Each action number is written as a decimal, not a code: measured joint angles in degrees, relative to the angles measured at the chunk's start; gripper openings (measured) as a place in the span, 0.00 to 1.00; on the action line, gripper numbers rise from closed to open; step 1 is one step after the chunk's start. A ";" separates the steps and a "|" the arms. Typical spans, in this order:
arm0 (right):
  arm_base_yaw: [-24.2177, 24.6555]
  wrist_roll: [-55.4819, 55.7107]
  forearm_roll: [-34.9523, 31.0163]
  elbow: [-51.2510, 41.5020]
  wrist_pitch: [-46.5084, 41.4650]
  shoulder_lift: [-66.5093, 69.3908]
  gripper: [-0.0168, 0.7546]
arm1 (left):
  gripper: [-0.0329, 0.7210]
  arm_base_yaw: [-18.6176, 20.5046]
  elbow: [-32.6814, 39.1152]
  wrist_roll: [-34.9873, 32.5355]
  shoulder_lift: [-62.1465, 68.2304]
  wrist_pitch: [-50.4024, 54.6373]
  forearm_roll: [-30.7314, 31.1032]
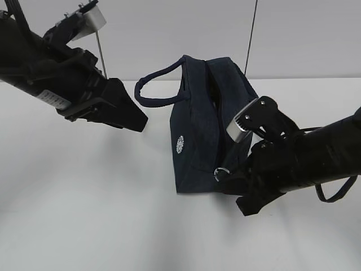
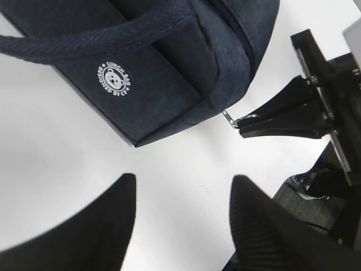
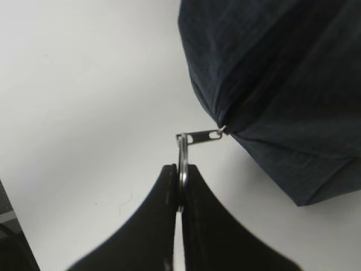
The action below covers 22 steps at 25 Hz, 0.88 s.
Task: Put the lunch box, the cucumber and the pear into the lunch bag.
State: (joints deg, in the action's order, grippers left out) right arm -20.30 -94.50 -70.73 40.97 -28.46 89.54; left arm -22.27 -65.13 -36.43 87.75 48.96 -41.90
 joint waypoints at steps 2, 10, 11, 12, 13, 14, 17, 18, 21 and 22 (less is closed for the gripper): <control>0.00 0.55 0.34 0.27 0.32 -1.73 0.00 | 0.55 0.00 0.00 0.00 0.00 0.17 0.00; 0.00 1.52 1.45 5.70 0.89 -5.50 0.00 | 0.55 0.00 0.00 0.00 0.00 0.28 0.00; 0.00 1.65 1.56 6.40 1.01 -5.50 0.00 | 0.55 0.00 0.00 0.00 0.00 0.34 0.00; 0.00 1.73 1.57 7.21 1.40 -5.50 0.00 | 0.55 0.00 0.00 0.00 0.00 0.34 0.00; 0.00 1.78 1.68 8.02 2.10 -5.50 0.00 | 0.55 0.00 0.00 0.00 0.00 0.39 0.05; 0.00 1.86 1.68 8.82 2.79 -5.50 0.00 | 0.55 0.00 0.00 0.00 0.00 0.53 0.05; 0.00 1.86 1.68 10.90 6.41 -5.50 0.00 | 0.55 0.00 0.00 0.00 0.00 0.69 0.05; 0.00 1.90 1.68 11.44 7.47 -5.50 0.00 | 0.55 0.00 0.00 0.00 0.00 0.69 0.05; 0.00 1.90 0.38 13.23 10.24 -4.94 0.00 | 0.55 0.00 0.00 0.00 0.00 0.69 0.05; 0.00 1.90 -0.61 13.55 10.74 -4.31 0.00 | 0.55 0.00 0.00 0.00 0.00 0.69 0.00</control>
State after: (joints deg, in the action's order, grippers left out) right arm -20.30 -92.60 -71.34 54.53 -17.72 85.23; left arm -22.27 -65.13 -36.43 87.75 49.66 -41.90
